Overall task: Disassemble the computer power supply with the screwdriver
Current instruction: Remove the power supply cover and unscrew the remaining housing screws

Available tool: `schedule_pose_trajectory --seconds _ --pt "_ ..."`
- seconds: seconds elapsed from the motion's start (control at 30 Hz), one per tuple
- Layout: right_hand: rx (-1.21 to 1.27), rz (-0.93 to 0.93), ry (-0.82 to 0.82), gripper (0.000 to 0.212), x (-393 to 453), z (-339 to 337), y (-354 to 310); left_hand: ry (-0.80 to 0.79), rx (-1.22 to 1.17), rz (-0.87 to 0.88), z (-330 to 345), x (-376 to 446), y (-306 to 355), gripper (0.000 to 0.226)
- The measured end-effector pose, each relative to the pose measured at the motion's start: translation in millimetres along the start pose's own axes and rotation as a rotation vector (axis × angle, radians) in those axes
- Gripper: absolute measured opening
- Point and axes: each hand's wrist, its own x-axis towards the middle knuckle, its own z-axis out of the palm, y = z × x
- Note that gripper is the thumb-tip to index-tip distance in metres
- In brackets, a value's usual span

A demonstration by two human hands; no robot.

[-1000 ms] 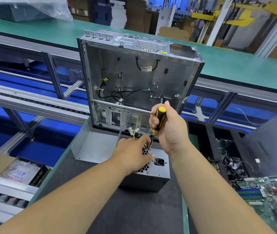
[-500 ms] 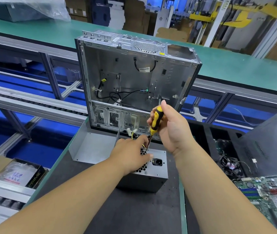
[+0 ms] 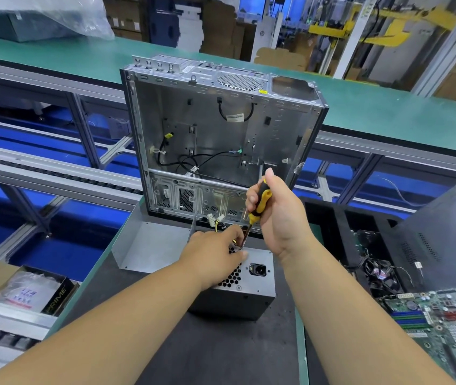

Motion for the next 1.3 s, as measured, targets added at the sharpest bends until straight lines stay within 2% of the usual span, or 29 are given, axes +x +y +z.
schedule_pose_trajectory --seconds 0.17,0.23,0.33,0.4,0.53,0.6,0.77,0.93,1.07,1.17,1.3 --pt "0.034 -0.006 0.017 0.030 -3.7 -9.0 -2.0 0.068 -0.196 -0.035 -2.7 0.3 1.8 0.012" --pt "-0.025 -0.010 0.042 0.033 -3.7 -11.4 -2.9 0.094 -0.220 -0.028 -4.6 1.3 3.0 0.015" --pt "-0.249 -0.050 0.113 0.039 -5.3 -14.8 -4.7 0.127 -0.134 0.025 -8.7 3.4 5.3 0.015" --pt "-0.431 -0.144 0.131 0.042 -8.6 -18.0 -6.7 0.148 -0.062 0.065 -11.2 4.7 6.5 0.014" --pt "-0.810 -0.313 0.131 0.025 -10.5 -24.2 -11.5 0.155 -0.047 0.107 -12.9 4.8 6.1 0.013" --pt "-0.859 -0.339 0.118 0.018 -11.2 -25.2 -14.4 0.156 -0.047 0.129 -12.4 4.1 5.1 0.013" --pt "-0.803 -0.318 0.124 0.014 -13.3 -29.2 -19.1 0.165 -0.073 0.153 -11.7 2.5 2.9 0.016" --pt "-0.630 -0.332 0.143 0.008 -10.5 -35.7 -22.4 0.176 -0.136 0.133 -13.2 2.5 3.0 0.015" --pt "-0.331 -0.381 0.211 0.010 -5.5 -47.8 -24.2 0.150 -0.411 0.051 -19.4 7.0 3.9 0.015" --pt "-0.126 -0.320 0.143 0.020 -2.9 -61.2 -26.1 0.101 -0.661 -0.015 -25.0 11.2 6.0 0.014" --pt "-0.365 -0.208 0.103 0.020 -6.4 -73.2 -18.8 0.024 -0.911 -0.051 -27.2 16.0 21.3 0.014"
